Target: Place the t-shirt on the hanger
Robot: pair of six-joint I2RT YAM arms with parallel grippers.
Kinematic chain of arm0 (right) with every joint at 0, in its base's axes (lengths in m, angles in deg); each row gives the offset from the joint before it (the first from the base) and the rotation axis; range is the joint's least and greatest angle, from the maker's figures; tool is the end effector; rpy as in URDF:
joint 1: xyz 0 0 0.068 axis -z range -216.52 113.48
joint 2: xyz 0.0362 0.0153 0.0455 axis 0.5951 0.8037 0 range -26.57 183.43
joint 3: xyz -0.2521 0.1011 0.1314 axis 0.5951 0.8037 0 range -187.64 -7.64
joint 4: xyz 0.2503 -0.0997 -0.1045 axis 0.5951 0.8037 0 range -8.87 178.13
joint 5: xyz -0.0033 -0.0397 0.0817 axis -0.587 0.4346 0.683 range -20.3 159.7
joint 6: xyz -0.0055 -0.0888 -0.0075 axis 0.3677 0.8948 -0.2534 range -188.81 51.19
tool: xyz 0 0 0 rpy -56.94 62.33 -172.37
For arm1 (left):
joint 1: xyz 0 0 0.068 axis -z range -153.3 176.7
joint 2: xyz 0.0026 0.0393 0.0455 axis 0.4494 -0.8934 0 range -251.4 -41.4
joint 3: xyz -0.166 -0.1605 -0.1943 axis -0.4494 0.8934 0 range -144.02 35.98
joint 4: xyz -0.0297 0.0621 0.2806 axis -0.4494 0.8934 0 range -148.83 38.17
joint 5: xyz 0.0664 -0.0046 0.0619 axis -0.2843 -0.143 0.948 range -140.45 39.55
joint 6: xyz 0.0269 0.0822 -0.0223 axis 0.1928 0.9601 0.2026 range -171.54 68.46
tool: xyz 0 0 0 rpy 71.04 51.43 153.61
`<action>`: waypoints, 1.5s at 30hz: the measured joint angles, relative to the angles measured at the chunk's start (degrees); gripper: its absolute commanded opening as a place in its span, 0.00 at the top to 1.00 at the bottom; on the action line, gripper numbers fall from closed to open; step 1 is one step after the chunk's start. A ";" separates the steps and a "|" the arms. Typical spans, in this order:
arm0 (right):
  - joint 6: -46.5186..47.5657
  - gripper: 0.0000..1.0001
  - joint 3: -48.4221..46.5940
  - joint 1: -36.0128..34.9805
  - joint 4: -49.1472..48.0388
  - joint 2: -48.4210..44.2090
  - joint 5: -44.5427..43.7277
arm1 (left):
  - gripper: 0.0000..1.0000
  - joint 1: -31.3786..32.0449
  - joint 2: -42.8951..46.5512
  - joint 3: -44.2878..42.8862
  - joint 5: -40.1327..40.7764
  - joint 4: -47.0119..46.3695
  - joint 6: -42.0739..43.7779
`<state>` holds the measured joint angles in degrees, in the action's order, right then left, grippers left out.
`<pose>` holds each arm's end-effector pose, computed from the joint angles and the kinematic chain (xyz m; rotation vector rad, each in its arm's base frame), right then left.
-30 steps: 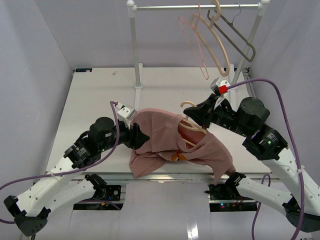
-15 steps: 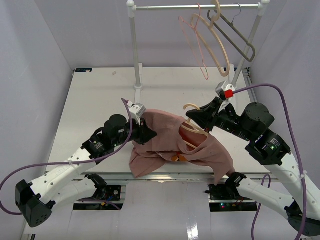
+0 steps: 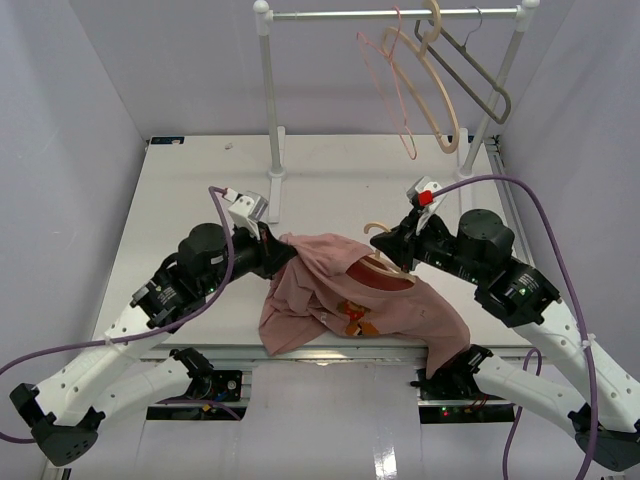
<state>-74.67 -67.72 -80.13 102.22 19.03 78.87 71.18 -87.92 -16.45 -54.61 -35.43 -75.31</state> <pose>0.1479 0.1585 0.4325 -0.6813 1.6079 0.7763 0.1605 -0.1656 0.3684 0.4061 1.9307 -0.8708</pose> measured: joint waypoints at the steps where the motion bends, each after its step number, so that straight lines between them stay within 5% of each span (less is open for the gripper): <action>1: 0.46 0.92 0.03 0.00 0.89 0.34 0.17 | 1.00 0.01 0.08 -1.73 1.32 0.89 0.34; 12: 3.92 0.92 0.92 0.00 3.15 -1.11 4.68 | 1.00 0.02 -2.31 -7.64 11.69 7.06 4.12; 18: 4.44 0.92 0.42 0.00 1.66 -3.60 6.15 | 0.79 0.02 -5.12 -8.53 12.66 10.35 6.40; 21: 4.36 0.92 -2.91 0.00 2.45 -1.94 7.15 | 0.59 0.02 -6.59 -12.08 13.78 13.31 7.78; 26: 3.98 0.92 -13.14 0.00 4.15 4.23 9.35 | 0.44 0.00 -9.39 -22.20 16.44 17.37 9.81; 31: 3.47 0.92 -29.79 0.00 9.03 13.93 9.73 | 0.40 0.01 -11.72 -31.64 18.42 20.47 11.44; 35: 3.32 0.92 -35.82 0.00 9.05 18.09 9.34 | 0.36 0.00 -10.81 -34.39 17.52 21.38 13.51; 45: 3.76 0.92 -28.29 0.04 10.68 17.52 11.45 | 0.31 -0.01 -6.29 -32.61 4.91 21.65 20.16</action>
<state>-70.91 -96.02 -80.09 112.90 36.55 90.32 71.17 -94.22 -49.06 -49.70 -13.78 -55.15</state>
